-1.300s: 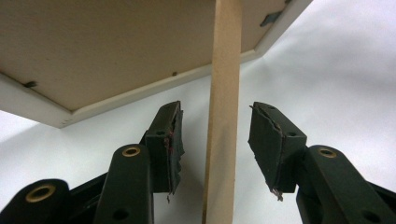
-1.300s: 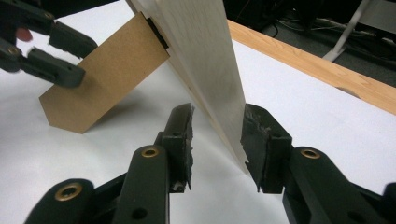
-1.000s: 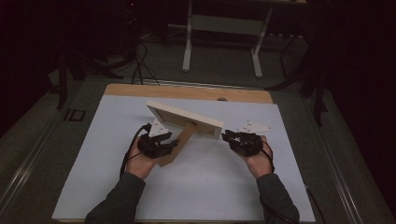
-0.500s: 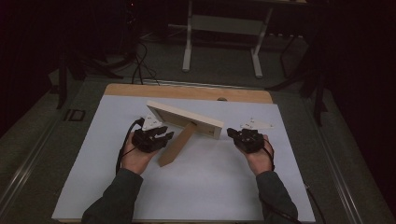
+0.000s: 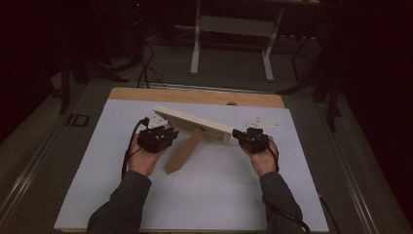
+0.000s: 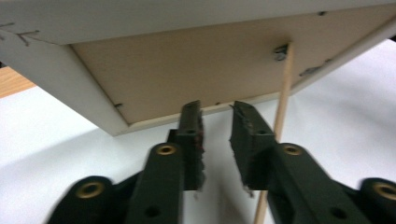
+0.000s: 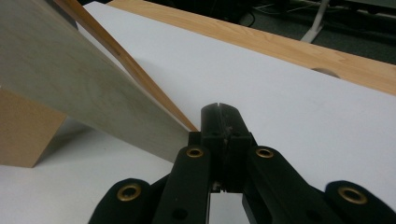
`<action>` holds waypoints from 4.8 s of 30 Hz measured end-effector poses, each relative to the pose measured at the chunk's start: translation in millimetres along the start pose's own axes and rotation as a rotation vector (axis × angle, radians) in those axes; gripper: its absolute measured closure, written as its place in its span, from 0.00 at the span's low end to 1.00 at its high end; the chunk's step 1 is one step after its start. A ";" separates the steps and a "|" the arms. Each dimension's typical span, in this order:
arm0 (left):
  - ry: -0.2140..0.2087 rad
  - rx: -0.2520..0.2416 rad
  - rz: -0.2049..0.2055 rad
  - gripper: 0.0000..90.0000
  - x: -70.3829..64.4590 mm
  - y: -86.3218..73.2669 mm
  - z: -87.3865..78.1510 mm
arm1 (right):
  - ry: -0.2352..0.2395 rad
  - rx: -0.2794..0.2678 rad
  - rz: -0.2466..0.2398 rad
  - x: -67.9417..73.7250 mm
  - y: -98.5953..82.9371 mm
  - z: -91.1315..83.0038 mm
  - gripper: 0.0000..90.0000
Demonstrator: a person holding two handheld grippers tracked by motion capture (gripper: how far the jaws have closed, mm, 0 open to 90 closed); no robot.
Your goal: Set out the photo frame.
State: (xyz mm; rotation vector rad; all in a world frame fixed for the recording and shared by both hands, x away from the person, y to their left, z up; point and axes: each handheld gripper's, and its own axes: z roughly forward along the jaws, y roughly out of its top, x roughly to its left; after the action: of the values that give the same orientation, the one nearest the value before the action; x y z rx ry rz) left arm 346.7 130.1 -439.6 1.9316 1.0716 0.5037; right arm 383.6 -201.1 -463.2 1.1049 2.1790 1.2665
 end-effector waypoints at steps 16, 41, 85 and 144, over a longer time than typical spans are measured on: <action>0.002 -0.026 -0.080 1.00 8.1 13.9 9.7 | 0.016 0.010 0.017 -2.6 0.2 9.6 1.00; -0.019 -0.028 -0.068 1.00 -5.6 24.4 18.7 | 0.036 0.016 0.018 -2.7 3.1 11.5 1.00; -0.074 -0.020 0.001 1.00 -40.4 31.1 29.0 | 0.072 0.016 -0.016 7.8 5.5 8.3 1.00; -0.141 0.022 0.070 1.00 -20.8 35.2 32.0 | 0.257 0.047 -0.178 54.7 4.1 6.3 1.00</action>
State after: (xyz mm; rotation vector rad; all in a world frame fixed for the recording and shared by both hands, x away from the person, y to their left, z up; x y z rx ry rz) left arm 374.0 87.8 -427.2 1.9983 0.9256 0.3889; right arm 355.8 -153.5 -459.9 0.7783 2.4436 1.3453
